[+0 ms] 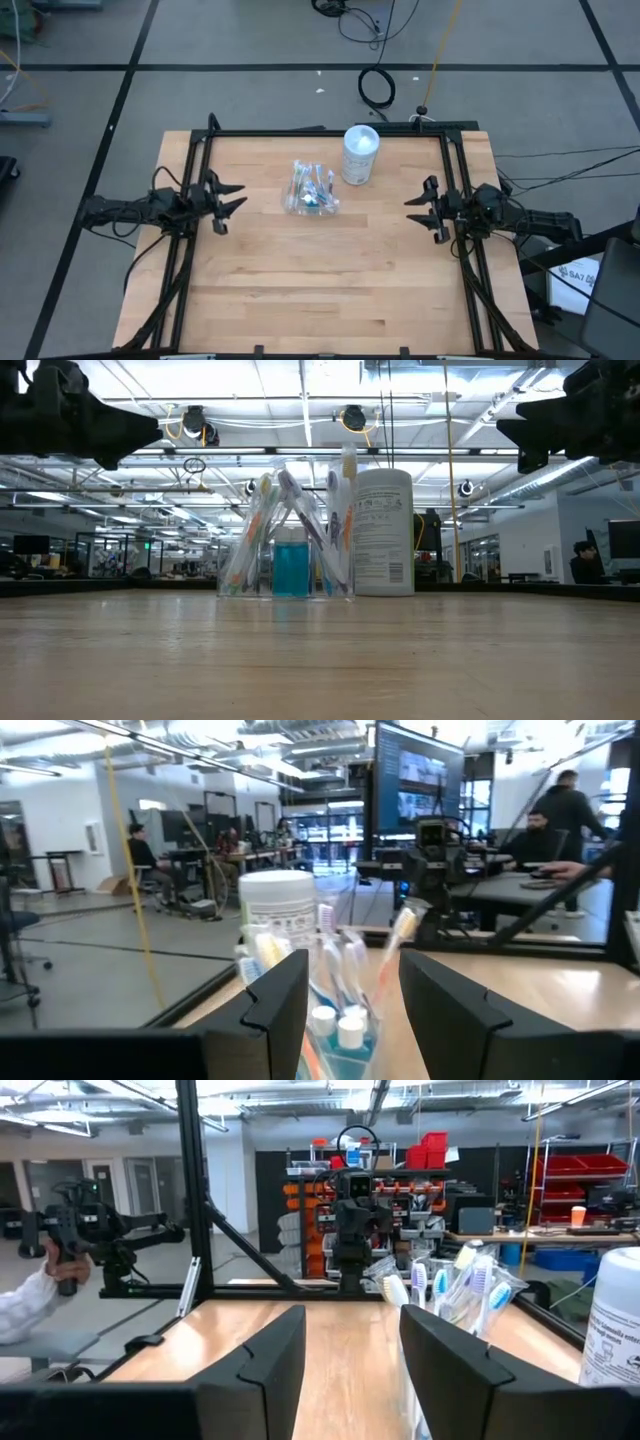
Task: Pick & Place toothbrushing station
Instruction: Return to Home Position
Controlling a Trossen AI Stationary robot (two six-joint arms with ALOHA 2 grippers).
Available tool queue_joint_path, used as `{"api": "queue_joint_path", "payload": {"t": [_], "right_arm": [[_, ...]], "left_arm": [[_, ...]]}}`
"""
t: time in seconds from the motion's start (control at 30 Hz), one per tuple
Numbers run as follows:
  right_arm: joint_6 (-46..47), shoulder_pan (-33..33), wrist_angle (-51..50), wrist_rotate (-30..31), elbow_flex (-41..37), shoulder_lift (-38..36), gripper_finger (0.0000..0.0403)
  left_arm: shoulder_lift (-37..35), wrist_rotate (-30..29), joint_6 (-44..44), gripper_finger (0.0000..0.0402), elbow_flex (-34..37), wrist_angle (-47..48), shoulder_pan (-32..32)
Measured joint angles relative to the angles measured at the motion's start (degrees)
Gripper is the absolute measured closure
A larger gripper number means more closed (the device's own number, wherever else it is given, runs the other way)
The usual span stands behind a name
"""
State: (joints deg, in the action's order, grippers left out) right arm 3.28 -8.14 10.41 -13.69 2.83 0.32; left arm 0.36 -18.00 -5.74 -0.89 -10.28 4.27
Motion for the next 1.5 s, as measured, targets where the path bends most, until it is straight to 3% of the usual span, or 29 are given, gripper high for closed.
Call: {"api": "queue_joint_path", "payload": {"t": [0.4,0.9,1.5], "right_arm": [[1.5,0.0,0.9,0.1,-2.0,0.1,0.0248],[0.6,0.0,-5.0,0.1,-2.0,0.1,0.0248],[0.6,0.0,-4.9,0.1,-2.0,0.1,0.0248]], "left_arm": [[0.0,1.5,1.3,0.0236,0.1,1.6,0.0],[0.0,1.5,-13.3,0.0236,0.1,1.5,0.0],[0.0,1.4,-10.0,0.0236,0.1,1.5,0.0]]}}
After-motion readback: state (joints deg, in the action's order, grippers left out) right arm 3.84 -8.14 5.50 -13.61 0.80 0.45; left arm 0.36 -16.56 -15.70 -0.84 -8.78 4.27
